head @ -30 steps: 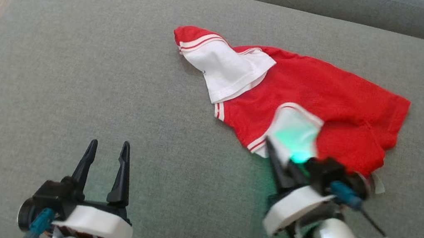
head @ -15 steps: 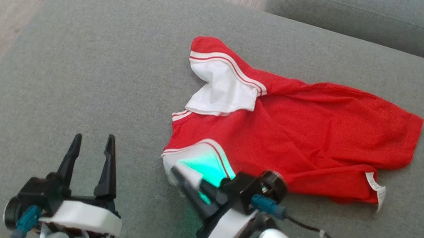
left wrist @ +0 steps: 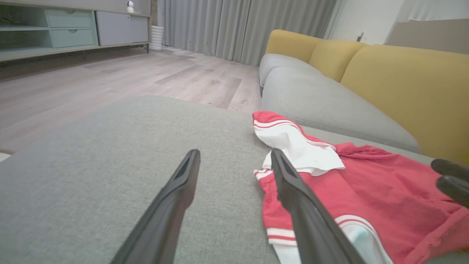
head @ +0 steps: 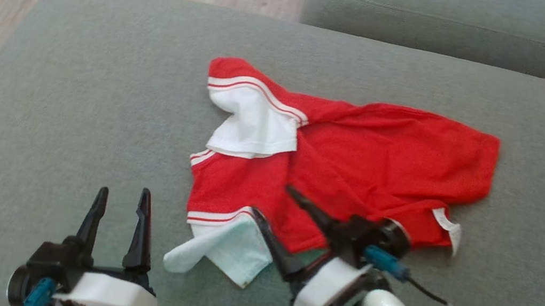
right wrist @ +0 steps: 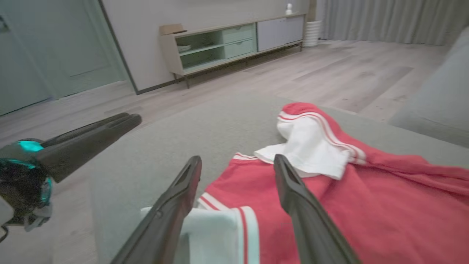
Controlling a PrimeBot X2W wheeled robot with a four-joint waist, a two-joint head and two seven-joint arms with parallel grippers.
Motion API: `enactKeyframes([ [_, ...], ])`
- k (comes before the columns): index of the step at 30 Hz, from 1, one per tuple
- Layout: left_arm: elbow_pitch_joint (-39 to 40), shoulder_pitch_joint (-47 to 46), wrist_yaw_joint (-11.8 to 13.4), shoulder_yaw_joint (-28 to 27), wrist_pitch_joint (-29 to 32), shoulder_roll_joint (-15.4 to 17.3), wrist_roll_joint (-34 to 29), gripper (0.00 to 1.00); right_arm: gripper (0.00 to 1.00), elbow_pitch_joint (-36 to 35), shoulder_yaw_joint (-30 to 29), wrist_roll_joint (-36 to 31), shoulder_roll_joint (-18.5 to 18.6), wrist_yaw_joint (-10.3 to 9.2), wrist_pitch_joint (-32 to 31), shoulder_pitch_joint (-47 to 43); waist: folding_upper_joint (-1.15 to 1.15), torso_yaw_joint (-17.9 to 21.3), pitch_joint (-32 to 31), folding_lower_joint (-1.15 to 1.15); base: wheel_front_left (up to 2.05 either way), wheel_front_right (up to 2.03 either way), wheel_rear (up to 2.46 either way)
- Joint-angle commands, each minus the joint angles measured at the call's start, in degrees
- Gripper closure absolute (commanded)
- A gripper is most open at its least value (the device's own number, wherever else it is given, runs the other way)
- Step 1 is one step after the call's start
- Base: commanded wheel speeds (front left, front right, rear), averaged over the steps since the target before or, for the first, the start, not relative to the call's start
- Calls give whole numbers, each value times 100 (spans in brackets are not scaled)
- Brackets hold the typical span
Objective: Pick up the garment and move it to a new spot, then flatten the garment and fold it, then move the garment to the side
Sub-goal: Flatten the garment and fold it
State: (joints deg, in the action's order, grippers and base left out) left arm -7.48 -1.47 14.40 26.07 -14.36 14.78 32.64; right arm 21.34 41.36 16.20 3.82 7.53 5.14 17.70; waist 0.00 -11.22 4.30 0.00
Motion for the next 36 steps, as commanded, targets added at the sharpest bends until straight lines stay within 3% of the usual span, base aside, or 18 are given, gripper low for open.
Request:
enactKeyframes([
  [1,158,-142,-24,-164,-38,52,-62,0,0,-219,-102,-94,-94,-4,108,-46,0,154,-80,0,0,0,0],
  [10,87,-141,-111,149,91,-45,-112,0,0,-569,-2081,-883,-94,-4,307,-848,0,530,-237,0,0,0,0],
  [19,95,-226,-114,192,100,-49,-115,0,0,-540,-3546,-1498,-94,-4,-111,-1040,0,562,-97,0,0,0,0],
  [28,86,-369,-117,189,75,-73,-134,0,0,138,-3989,-1988,-43,-4,-726,-390,0,318,200,0,0,0,0],
  [36,20,-458,-135,166,33,-121,-131,0,0,927,-3658,-1828,246,-4,-1425,-18,0,105,372,0,0,0,0],
])
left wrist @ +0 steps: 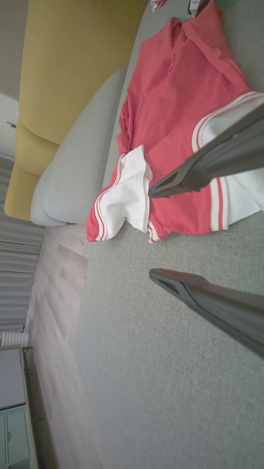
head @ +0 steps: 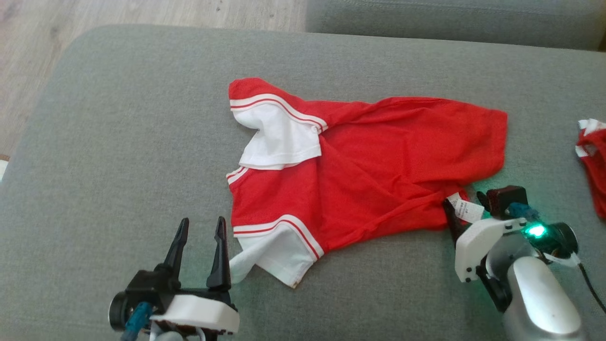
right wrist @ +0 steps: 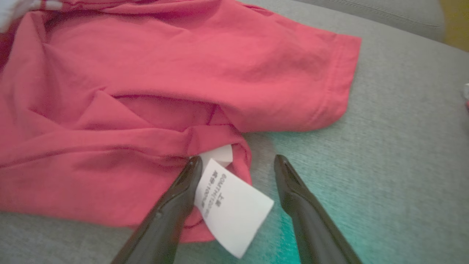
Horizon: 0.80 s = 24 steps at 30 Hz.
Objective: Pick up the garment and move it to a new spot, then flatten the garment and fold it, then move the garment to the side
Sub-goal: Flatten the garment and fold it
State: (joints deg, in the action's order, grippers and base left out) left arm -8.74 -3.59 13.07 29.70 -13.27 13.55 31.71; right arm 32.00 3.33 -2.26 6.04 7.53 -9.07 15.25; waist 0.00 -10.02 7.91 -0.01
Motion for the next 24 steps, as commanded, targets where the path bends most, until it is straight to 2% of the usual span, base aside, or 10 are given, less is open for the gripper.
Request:
enactKeyframes([
  [1,139,-249,-2,-204,-82,-1,-38,0,6,-102,194,81,38,-4,-43,244,0,-22,17,1,0,0,0],
  [2,132,-251,-5,-210,-87,-2,-37,0,41,-67,223,142,45,-4,-87,251,0,-29,18,1,0,0,0],
  [4,123,-250,-8,-223,-96,-5,-34,0,72,-18,276,267,45,-4,-176,247,0,-33,14,1,0,0,0],
  [5,121,-250,-7,-229,-100,-6,-33,0,78,-8,308,322,43,-4,-213,241,0,-30,10,1,0,0,0],
  [6,119,-250,-4,-233,-104,-8,-34,0,96,-7,334,367,47,-4,-239,237,0,-23,8,1,0,0,0],
  [7,118,-251,-2,-237,-107,-10,-36,0,100,-15,343,417,47,-4,-250,233,0,-14,5,1,0,0,0],
  [14,119,-252,13,-257,-121,0,-44,0,100,-419,171,366,135,-4,84,413,0,135,-28,1,0,0,0],
  [24,123,-259,13,-239,-128,2,-30,0,100,-1268,-136,-416,766,-4,196,955,0,285,-69,1,0,0,0],
])
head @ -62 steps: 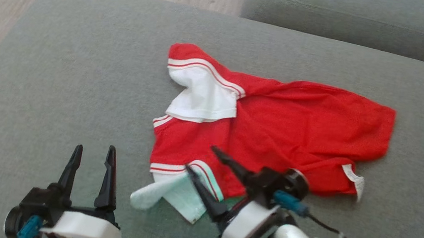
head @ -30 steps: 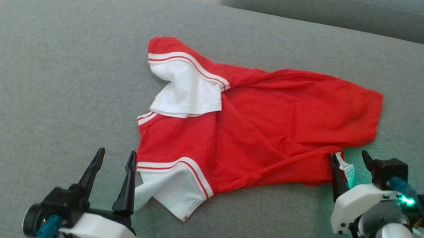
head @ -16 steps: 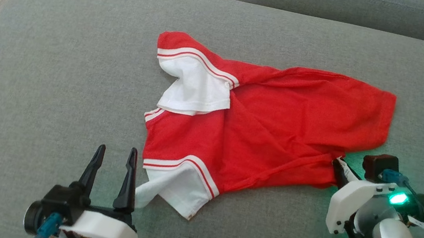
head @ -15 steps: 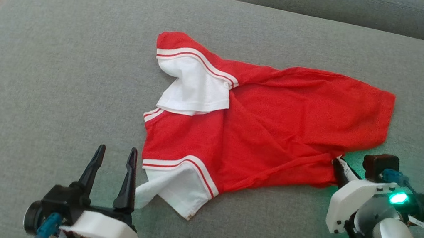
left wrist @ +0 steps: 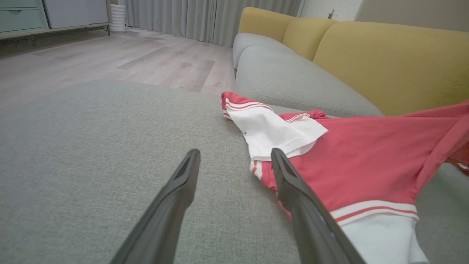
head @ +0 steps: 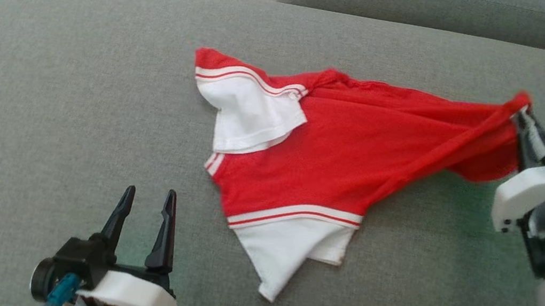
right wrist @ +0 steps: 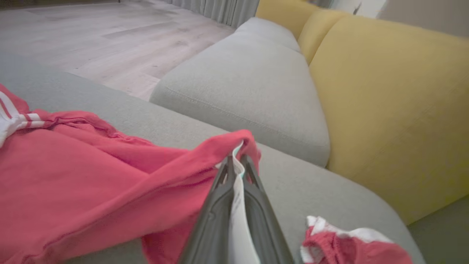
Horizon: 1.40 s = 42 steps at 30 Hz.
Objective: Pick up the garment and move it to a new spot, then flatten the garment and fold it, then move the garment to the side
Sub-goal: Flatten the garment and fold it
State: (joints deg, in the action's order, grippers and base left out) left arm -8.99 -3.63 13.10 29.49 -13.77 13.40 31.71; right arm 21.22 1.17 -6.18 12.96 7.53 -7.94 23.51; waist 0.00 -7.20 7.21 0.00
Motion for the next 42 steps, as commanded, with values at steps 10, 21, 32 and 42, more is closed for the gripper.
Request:
enactKeyframes([
  [10,156,-243,27,-235,-86,17,-6,0,100,-636,486,-80,-174,-4,289,-947,0,121,60,0,0,0,0],
  [21,144,-253,23,-204,-80,59,2,0,0,-634,307,-94,-753,-4,859,-1881,0,294,28,0,0,0,0],
  [32,87,-129,-44,-4,41,5,69,0,0,-1446,-44,146,-994,-4,1146,-2008,0,422,-373,0,0,0,0],
  [42,-838,-508,-443,617,701,-341,143,0,0,-1950,254,464,-1007,-4,1029,-1995,0,597,-125,0,0,0,0],
])
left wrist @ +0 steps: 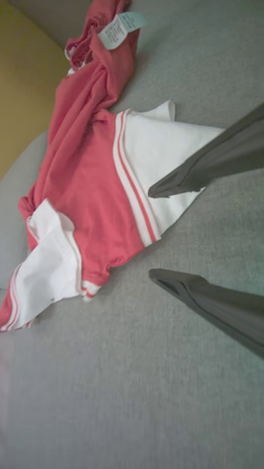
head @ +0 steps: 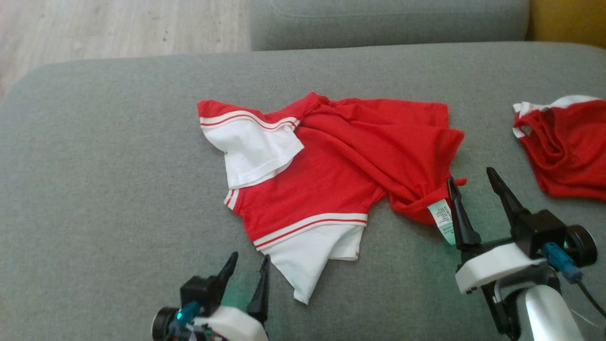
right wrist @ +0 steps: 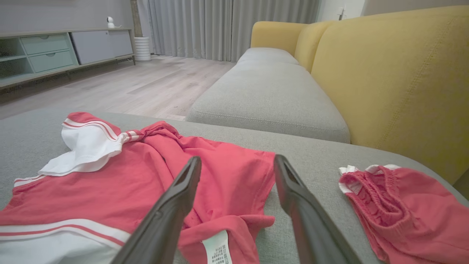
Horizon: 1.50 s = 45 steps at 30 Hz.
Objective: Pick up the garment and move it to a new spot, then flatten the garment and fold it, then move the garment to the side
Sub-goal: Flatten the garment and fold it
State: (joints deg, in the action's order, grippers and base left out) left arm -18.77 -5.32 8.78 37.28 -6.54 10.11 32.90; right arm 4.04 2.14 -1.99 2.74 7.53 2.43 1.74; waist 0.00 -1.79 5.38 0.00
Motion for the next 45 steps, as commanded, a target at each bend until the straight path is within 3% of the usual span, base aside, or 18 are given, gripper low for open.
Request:
enactKeyframes([
  [1,9,-410,-27,-143,29,-44,31,0,0,-261,172,49,15,-4,-13,203,0,85,93,0,0,0,0],
  [8,-817,-882,-181,-74,205,-211,82,0,0,-448,212,0,14,-4,-46,291,0,297,282,0,0,0,0],
  [10,-981,-961,-230,-56,228,-246,105,24,0,-486,187,-12,14,-4,-45,289,0,331,312,0,0,0,0],
  [11,-981,-961,-230,-56,228,-246,105,24,0,-486,187,-12,14,-4,-45,289,0,331,312,0,0,0,0],
  [12,-1048,-996,-254,-45,229,-260,110,53,0,-508,163,-13,14,-4,-42,288,0,342,328,0,0,0,0],
  [15,-1169,-1107,-302,-13,148,-296,83,93,0,-575,42,3,14,-4,-16,288,0,352,356,0,0,0,0],
  [16,-1180,-1150,-308,-23,82,-306,75,100,0,-594,-5,7,14,-4,-18,287,0,348,365,0,0,0,0],
  [22,-1078,-1494,-162,-308,-332,-148,26,100,0,-625,-439,-27,14,-4,-61,245,0,245,421,0,0,0,0],
  [35,-410,-1307,293,-1330,-377,982,387,100,0,-535,-1234,-108,14,-4,-7,236,0,119,622,0,0,0,0],
  [43,10,-988,493,-1553,-401,1134,539,100,0,-507,-1439,-188,14,-4,-11,307,0,66,658,0,0,0,0],
  [45,85,-969,519,-1555,-441,1122,528,84,0,-465,-1387,-187,14,-4,-24,314,0,48,637,0,0,0,0],
])
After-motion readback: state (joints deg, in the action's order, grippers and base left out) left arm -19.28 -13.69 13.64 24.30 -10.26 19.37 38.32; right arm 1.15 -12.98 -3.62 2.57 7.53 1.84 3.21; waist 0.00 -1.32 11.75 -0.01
